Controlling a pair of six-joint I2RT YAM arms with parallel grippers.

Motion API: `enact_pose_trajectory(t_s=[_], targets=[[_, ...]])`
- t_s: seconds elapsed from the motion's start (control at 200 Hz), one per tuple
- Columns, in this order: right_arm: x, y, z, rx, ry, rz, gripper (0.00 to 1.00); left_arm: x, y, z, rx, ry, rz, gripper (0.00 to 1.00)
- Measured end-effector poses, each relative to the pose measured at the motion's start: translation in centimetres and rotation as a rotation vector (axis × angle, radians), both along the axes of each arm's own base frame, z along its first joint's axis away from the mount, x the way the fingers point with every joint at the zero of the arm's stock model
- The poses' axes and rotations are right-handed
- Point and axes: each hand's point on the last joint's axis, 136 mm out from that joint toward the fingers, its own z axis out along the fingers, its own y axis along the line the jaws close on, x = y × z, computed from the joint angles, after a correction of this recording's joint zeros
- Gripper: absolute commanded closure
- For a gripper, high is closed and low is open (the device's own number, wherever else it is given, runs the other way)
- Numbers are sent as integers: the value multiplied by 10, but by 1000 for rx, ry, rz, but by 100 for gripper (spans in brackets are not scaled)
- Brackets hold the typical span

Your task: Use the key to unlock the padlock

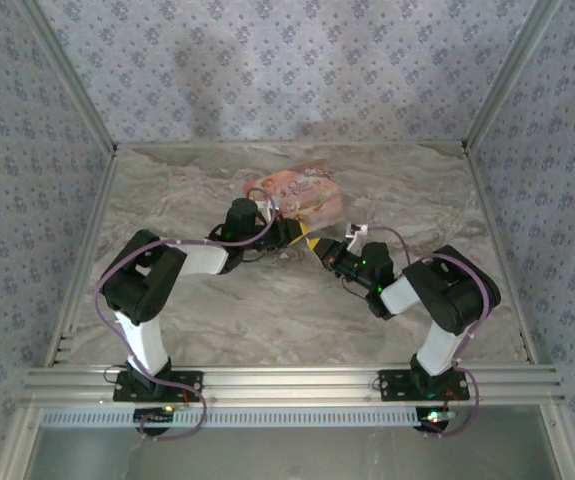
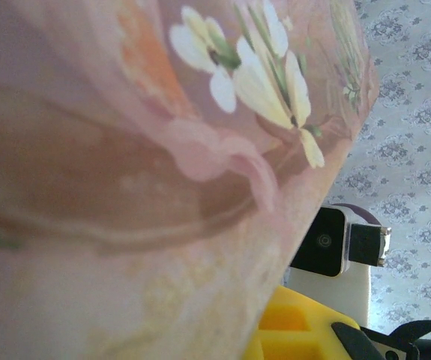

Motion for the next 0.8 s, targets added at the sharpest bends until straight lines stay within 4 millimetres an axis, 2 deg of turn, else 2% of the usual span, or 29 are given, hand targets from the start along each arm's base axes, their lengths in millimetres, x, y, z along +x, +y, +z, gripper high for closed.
enact_pose_trajectory(t_s=[0.375, 0.799], targets=[[6, 1, 6, 39, 9, -11, 100, 4, 0, 6, -21, -12, 17, 98], [12, 3, 12, 169, 133, -44, 100, 9, 2, 11, -42, -36, 41, 99]])
